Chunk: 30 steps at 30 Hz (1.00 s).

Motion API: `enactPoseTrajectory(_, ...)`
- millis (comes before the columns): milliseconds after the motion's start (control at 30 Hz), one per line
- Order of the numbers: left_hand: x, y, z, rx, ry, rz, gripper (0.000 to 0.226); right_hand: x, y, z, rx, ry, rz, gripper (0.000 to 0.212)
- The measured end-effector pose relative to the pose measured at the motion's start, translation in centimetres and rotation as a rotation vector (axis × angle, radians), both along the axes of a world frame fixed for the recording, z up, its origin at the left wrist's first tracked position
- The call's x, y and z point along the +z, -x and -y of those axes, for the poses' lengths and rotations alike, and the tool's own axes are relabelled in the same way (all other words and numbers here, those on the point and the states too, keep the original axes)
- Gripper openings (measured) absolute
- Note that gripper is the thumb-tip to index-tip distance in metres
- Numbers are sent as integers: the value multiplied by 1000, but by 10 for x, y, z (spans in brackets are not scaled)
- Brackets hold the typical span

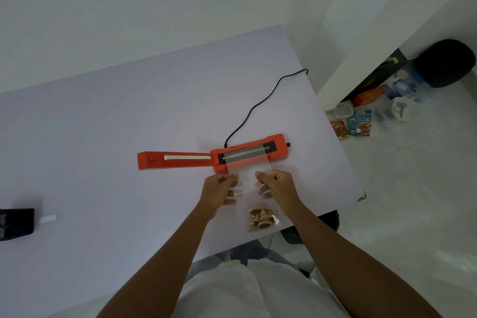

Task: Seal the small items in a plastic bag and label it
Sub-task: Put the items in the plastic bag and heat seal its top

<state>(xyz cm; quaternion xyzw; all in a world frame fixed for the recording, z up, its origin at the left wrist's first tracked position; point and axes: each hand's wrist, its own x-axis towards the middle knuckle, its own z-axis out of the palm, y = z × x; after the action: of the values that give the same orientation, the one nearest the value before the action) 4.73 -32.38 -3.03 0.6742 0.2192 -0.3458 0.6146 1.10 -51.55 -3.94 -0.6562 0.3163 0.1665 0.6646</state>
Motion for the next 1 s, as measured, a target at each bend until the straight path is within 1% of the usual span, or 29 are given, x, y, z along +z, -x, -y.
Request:
enactPoseTrajectory(133, 6, -5, -29, -68, -140, 51, 15, 2, -1, 0, -3, 7, 7, 25)
enactPoseTrajectory(167, 9, -6, -41, -60, -172, 60, 16, 3, -1, 0, -2, 13, 7, 26)
enactPoseTrajectory(200, 14, -6, -53, -37, -204, 89, 22, 3, -1, 0, 0, 19, 7, 26)
enactPoseTrajectory(300, 32, -4, -87, 114, -283, 303, 44, 4, -1, 0, -1, 34, 5, 26)
enactPoseTrajectory(367, 44, -1, -103, 173, -309, 451, 48, 4, -2, 0, -2, 39, 1, 27)
enactPoseTrajectory(467, 57, 1, -115, 186, -309, 571, 53, 4, -2, 0, 12, 48, 0, 27)
enactPoseTrajectory(600, 71, 4, -111, 220, -250, 651, 45, 2, -3, 2, 24, 61, -1, 26)
enactPoseTrajectory(767, 83, 5, -93, 226, -263, 729, 48, 1, -3, 2, 37, 61, 2, 25)
enactPoseTrajectory(867, 85, 4, -84, 176, -299, 785, 49, -1, -3, 3, 36, 60, 1, 25)
enactPoseTrajectory(1000, 90, -5, -68, 94, -341, 808, 50, -2, -3, 3, 36, 64, -2, 26)
